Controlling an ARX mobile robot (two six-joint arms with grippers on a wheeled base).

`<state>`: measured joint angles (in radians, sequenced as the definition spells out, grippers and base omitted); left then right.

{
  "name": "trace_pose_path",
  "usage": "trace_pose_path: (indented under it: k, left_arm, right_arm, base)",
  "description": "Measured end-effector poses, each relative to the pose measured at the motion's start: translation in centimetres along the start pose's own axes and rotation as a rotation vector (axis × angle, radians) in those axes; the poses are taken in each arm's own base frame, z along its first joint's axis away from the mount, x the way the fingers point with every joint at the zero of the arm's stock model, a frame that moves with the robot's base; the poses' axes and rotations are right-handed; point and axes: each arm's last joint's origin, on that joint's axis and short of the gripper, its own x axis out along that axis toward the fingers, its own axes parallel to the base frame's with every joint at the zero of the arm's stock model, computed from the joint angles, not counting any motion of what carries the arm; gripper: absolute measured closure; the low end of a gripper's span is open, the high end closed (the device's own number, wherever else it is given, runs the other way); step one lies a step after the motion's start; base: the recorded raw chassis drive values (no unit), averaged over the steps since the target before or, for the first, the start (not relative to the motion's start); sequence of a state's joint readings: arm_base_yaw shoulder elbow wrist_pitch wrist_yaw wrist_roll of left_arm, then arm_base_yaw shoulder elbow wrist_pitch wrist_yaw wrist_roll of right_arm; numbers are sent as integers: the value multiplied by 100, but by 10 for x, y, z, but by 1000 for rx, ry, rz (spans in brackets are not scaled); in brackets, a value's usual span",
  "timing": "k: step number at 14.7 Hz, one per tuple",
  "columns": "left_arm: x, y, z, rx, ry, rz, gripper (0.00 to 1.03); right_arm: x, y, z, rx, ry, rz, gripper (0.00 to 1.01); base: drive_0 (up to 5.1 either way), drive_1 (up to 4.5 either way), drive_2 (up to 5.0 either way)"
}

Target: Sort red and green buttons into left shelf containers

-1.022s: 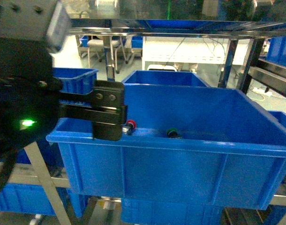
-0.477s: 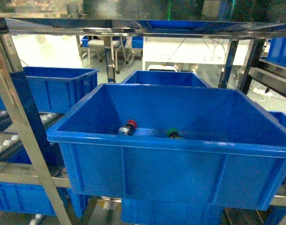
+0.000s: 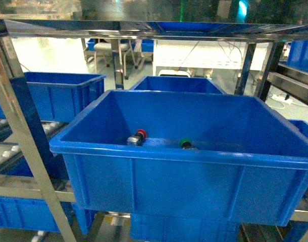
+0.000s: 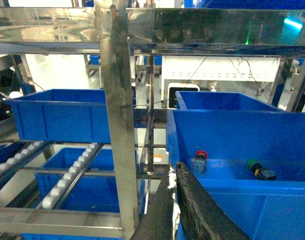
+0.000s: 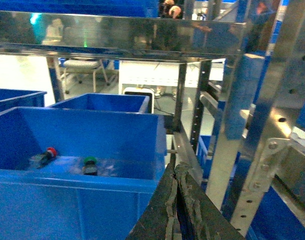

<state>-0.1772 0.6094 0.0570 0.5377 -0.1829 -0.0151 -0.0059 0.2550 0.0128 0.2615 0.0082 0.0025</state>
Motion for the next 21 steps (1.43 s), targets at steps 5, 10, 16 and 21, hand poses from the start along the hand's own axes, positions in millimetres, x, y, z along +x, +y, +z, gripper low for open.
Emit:
trace_pose_path:
  k: [5, 10, 16, 21]
  left_arm:
    - [-10, 10, -6, -3, -18, -11, 101]
    - [-22, 20, -4, -2, -34, -5, 101]
    - [-30, 20, -5, -2, -28, -6, 101]
    - [-41, 20, -8, -2, -22, -3, 101]
  right_arm:
    - [-5, 1, -1, 0, 5, 15, 99]
    - [-16, 1, -3, 0, 11, 14, 99]
    - [-16, 1, -4, 0, 14, 15, 99]
    - [-16, 1, -4, 0, 13, 15, 99]
  base:
    - [0, 0, 0]
    - [0, 0, 0]
    - [0, 0, 0]
    - [0, 0, 0]
